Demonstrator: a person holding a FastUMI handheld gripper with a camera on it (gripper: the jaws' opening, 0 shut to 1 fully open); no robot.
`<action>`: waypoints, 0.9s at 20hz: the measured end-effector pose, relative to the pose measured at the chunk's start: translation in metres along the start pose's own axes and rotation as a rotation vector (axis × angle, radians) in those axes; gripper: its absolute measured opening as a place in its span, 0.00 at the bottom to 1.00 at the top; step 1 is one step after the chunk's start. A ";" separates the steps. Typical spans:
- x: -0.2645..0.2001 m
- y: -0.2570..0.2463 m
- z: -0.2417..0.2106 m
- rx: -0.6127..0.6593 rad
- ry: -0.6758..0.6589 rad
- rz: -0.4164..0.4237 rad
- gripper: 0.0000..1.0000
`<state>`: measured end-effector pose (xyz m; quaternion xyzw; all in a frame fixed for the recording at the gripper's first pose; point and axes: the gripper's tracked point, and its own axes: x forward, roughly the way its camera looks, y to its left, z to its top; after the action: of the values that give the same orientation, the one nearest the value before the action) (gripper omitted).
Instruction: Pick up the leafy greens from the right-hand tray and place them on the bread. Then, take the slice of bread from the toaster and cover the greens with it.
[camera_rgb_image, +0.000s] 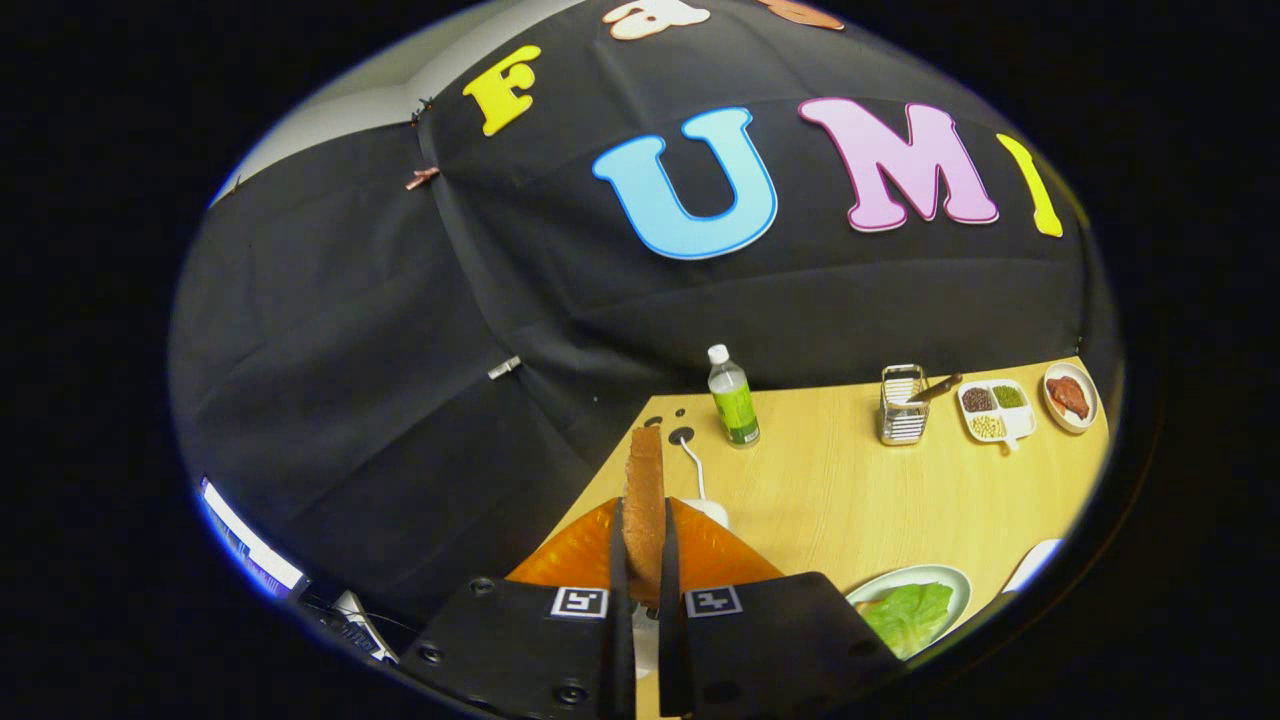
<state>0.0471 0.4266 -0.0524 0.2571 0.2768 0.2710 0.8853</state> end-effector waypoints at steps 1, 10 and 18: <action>-0.011 -0.007 0.007 0.011 -0.012 0.001 0.14; -0.084 -0.152 -0.022 0.100 -0.036 -0.197 0.13; -0.082 -0.231 -0.106 0.250 0.028 -0.302 0.14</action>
<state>0.0013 0.2413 -0.2391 0.3167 0.3560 0.1021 0.8733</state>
